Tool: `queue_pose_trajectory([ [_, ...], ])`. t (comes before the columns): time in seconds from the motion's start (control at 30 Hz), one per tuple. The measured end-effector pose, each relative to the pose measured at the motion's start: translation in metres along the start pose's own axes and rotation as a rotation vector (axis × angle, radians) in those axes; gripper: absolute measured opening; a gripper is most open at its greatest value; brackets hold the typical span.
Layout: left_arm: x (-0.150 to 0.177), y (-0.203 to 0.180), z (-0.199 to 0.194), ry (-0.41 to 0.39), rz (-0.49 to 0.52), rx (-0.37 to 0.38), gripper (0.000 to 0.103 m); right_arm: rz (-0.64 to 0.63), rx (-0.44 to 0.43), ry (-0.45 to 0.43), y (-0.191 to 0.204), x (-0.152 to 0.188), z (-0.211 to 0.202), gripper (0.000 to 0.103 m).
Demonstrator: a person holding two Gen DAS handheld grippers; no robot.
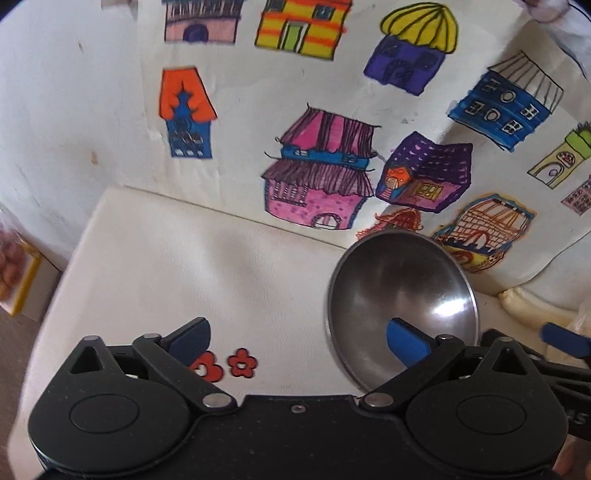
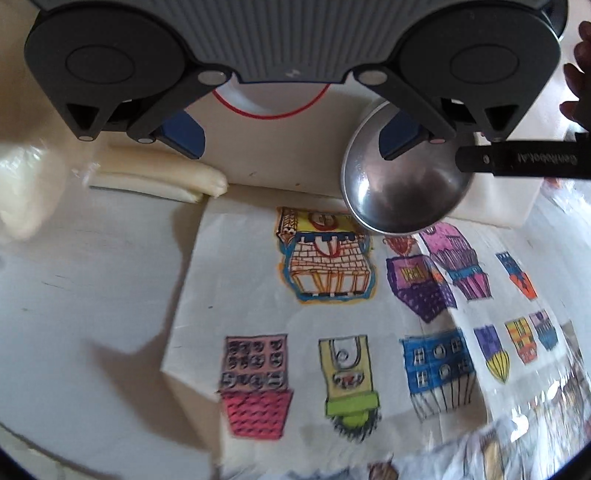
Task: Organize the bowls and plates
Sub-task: 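Move both tools toward the rim of the steel bowl, then close the left tool on the steel bowl rim while the right tool grips it too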
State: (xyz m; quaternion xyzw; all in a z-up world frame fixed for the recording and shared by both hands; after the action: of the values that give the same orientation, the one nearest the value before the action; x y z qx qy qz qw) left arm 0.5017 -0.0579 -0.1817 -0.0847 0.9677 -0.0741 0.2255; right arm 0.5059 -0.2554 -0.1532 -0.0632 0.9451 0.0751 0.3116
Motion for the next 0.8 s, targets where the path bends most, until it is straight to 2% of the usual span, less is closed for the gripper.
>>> queue_pose_trajectory([
  [0.17,0.004,-0.005,0.007,0.028,-0.010,0.025,0.093,-0.036,0.000,0.019,0.006,-0.005,0.012,0.090],
  [0.37,0.006,-0.006,0.009,0.050,-0.045,0.035,0.073,-0.064,-0.031,0.037,0.018,-0.006,0.018,0.078],
  [0.4,0.006,-0.006,0.010,0.054,-0.052,0.039,0.066,-0.065,-0.038,0.043,0.020,-0.006,0.019,0.075],
  [0.47,0.006,-0.006,0.011,0.068,-0.068,0.046,0.056,-0.065,-0.052,0.059,0.023,-0.005,0.024,0.068],
  [0.53,0.007,-0.007,0.013,0.083,-0.081,0.062,0.039,-0.064,-0.067,0.073,0.026,-0.003,0.030,0.053],
  [0.57,0.008,-0.007,0.014,0.091,-0.087,0.069,0.036,-0.063,-0.071,0.080,0.027,-0.002,0.033,0.050],
  [0.63,0.009,-0.009,0.014,0.091,-0.098,0.099,0.026,-0.056,-0.088,0.097,0.028,0.001,0.039,0.037],
  [0.7,0.010,-0.012,0.014,0.086,-0.108,0.124,0.018,-0.049,-0.106,0.111,0.030,0.003,0.042,0.030],
  [0.8,0.012,-0.014,0.013,0.084,-0.112,0.121,0.016,-0.062,-0.138,0.115,0.034,0.004,0.043,0.018],
])
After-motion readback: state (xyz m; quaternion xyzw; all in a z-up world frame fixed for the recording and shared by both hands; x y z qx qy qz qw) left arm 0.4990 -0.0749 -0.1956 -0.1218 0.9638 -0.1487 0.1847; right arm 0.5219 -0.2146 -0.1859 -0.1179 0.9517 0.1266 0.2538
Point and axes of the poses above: each gripper's, at about its wrist camera, not at the fingertips, and z roughly the way its jaws point, y to its left, x to its underside, the point moved 8 cm from there along z, roughly the way its jaws point, and after that the axes turned 2 degrees about y, right-handed, at the moved point
